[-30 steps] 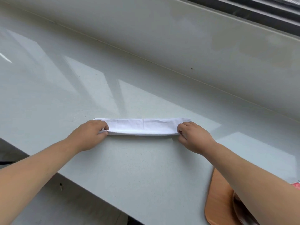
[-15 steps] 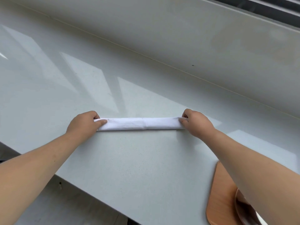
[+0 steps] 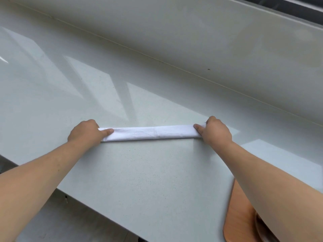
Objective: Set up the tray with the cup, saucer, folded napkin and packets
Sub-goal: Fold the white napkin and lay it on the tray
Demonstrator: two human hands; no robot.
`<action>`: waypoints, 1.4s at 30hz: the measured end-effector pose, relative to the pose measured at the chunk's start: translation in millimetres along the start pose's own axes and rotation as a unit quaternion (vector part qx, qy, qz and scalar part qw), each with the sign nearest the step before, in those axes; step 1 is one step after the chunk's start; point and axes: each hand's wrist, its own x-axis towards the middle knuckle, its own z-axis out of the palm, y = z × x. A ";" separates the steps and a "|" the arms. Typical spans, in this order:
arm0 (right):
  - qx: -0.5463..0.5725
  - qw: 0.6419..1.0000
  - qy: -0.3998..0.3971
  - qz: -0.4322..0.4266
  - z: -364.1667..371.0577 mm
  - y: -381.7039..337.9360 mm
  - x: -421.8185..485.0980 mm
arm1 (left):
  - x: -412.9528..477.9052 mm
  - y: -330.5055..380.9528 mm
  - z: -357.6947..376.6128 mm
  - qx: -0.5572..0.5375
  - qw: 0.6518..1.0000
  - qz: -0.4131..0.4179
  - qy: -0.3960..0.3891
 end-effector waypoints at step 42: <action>0.606 0.772 -0.182 0.058 -35.0 81.7 -42.5 | -155.5 311.1 67.0 -0.322 0.876 0.283 -0.220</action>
